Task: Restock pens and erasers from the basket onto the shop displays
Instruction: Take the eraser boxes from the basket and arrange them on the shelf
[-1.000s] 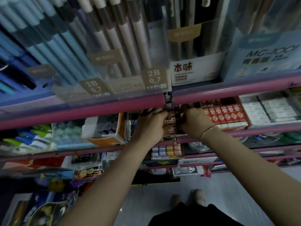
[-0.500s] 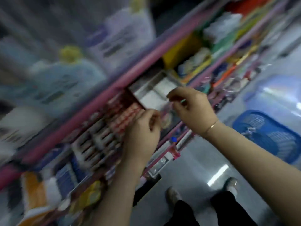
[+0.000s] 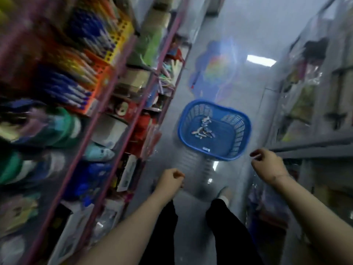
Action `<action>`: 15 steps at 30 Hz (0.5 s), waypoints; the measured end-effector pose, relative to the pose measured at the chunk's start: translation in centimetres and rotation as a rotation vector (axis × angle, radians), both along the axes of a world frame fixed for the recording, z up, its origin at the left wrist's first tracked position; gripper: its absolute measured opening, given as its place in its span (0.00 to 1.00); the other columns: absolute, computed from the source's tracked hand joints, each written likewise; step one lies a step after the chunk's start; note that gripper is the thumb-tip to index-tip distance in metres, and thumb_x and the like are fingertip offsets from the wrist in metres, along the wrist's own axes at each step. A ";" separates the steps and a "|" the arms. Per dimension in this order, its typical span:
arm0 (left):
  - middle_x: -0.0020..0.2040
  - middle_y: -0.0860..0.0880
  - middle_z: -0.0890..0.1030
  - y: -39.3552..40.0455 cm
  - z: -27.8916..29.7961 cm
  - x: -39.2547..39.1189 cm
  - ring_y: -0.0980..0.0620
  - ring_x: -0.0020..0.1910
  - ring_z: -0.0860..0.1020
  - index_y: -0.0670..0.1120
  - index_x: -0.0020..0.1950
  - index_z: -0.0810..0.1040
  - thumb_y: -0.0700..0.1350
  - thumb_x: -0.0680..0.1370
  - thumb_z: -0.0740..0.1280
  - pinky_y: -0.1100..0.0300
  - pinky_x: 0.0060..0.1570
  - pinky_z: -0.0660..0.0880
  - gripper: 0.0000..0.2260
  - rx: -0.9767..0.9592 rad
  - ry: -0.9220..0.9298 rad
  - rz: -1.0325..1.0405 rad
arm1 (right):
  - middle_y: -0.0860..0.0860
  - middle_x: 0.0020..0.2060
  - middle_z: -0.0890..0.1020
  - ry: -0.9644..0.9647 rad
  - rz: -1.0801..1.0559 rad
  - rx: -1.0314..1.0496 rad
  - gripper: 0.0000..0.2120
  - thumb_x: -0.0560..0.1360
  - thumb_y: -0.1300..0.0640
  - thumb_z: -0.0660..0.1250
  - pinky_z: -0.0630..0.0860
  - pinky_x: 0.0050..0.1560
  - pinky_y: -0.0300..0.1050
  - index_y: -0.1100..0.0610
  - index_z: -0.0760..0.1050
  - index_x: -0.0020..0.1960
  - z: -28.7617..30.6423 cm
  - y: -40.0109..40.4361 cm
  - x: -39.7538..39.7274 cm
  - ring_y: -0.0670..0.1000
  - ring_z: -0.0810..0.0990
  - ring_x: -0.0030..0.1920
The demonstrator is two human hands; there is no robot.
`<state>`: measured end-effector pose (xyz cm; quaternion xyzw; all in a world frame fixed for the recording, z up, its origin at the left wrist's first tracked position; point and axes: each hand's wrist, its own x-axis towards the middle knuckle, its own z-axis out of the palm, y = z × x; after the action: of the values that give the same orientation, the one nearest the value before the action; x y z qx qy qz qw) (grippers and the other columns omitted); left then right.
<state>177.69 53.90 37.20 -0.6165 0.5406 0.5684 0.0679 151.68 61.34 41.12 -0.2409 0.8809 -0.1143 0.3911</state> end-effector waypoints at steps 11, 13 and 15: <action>0.51 0.44 0.80 -16.0 -38.9 -15.7 0.45 0.51 0.77 0.43 0.54 0.77 0.38 0.75 0.63 0.56 0.50 0.75 0.09 -0.349 -0.143 -0.504 | 0.62 0.57 0.77 -0.017 0.242 -0.015 0.15 0.75 0.64 0.61 0.73 0.50 0.48 0.61 0.73 0.62 -41.4 -12.8 -7.1 0.61 0.76 0.55; 0.59 0.42 0.76 -18.0 -44.7 -17.8 0.42 0.56 0.75 0.42 0.61 0.72 0.41 0.77 0.63 0.50 0.54 0.74 0.13 -0.382 -0.201 -0.689 | 0.61 0.61 0.74 0.017 0.385 0.006 0.19 0.75 0.62 0.62 0.72 0.57 0.50 0.60 0.69 0.66 -47.9 -15.5 -8.5 0.61 0.73 0.61; 0.63 0.42 0.72 -19.8 -49.4 -19.7 0.41 0.59 0.74 0.43 0.65 0.68 0.50 0.77 0.66 0.50 0.53 0.73 0.20 -0.417 -0.322 -0.903 | 0.60 0.63 0.72 0.117 0.541 -0.017 0.22 0.75 0.62 0.62 0.72 0.61 0.52 0.58 0.67 0.68 -53.1 -18.1 -9.7 0.61 0.72 0.63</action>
<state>158.01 34.07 -12.24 -0.4021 0.8368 0.2611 0.2643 142.03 43.20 -11.94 -0.4770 0.8045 0.0012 0.3538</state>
